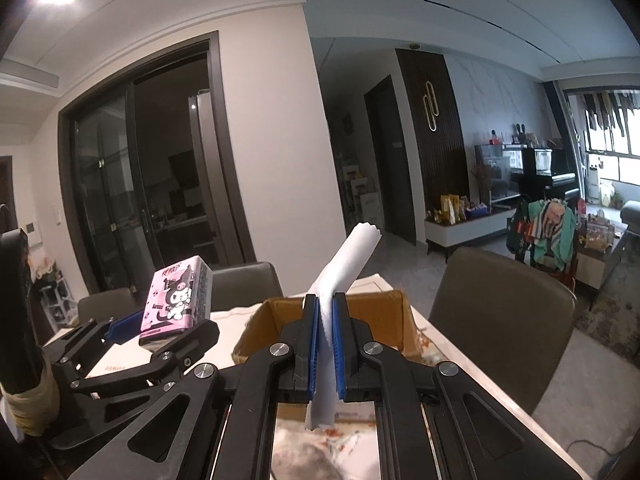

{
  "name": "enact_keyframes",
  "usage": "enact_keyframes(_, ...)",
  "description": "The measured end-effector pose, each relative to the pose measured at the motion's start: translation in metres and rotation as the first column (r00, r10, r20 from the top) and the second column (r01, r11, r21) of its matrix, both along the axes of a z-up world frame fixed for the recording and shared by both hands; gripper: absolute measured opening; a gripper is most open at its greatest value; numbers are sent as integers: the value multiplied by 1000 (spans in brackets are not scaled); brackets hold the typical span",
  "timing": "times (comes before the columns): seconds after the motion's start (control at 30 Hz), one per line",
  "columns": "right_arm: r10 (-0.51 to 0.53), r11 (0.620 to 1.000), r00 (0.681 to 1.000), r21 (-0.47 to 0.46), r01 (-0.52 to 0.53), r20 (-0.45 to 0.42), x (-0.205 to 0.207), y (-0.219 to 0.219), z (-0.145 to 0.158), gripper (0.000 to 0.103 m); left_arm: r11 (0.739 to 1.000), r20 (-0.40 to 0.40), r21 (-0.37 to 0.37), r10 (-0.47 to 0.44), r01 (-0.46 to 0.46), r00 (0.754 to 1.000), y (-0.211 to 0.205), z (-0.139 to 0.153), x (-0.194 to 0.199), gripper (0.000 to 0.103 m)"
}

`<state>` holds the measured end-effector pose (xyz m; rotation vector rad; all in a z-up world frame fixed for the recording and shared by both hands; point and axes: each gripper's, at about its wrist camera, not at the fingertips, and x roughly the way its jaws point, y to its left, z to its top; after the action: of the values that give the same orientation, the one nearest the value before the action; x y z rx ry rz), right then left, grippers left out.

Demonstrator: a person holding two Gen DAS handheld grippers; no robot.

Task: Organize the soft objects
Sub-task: 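Lift and carry the tissue pack and napkin over the box with both tools, then open both tools to drop the tissue pack and napkin into the box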

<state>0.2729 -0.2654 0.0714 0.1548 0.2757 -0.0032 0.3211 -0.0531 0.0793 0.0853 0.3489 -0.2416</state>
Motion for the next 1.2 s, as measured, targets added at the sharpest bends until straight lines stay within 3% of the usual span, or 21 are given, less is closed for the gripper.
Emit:
enact_keyframes(0.43,23,1000,1000,-9,-23,9,52,-9,-9,8,1000,-12,15,-8,9,1000,-4,-16,53,66)
enact_keyframes(0.73,61,998,996,9,-60,-57,86,-16,-39,8,999,-68,44,-15,18,998,-18,-38,82,66)
enact_keyframes(1.2,61,997,981,58,-51,-183,120,-32,-87,8,987,-129,148,-37,56,991,-43,-68,112,63)
